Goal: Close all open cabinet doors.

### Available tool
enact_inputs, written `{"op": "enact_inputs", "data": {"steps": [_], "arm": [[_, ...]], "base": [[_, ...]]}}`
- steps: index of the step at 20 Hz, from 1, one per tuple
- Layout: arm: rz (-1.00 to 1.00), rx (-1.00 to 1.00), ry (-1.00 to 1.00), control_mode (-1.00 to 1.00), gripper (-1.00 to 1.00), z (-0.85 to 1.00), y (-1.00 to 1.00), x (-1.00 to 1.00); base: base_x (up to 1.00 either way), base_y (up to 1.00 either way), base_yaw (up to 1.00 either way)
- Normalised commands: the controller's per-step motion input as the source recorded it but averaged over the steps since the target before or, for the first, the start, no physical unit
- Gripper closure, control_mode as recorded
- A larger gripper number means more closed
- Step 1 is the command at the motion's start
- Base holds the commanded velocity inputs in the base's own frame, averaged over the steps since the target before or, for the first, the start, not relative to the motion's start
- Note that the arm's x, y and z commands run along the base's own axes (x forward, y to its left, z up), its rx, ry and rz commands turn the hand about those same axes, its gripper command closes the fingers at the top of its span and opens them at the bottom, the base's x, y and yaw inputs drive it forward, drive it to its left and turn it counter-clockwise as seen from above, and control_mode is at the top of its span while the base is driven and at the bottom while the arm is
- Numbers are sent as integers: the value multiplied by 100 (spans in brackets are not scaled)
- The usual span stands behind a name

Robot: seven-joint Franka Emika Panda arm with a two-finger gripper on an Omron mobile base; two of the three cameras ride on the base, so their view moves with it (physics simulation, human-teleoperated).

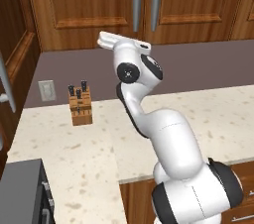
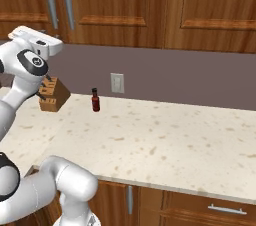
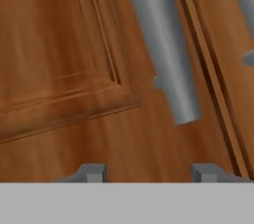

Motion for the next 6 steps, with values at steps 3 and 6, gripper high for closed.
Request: {"op": "enact_inputs", "data": {"steps": [3,6], "arm": [[3,0,2,-100,-100,0,0,4],[0,0,9,-100,-100,0,-6,-11]], "base": [[0,0,0],[0,0,0]]}}
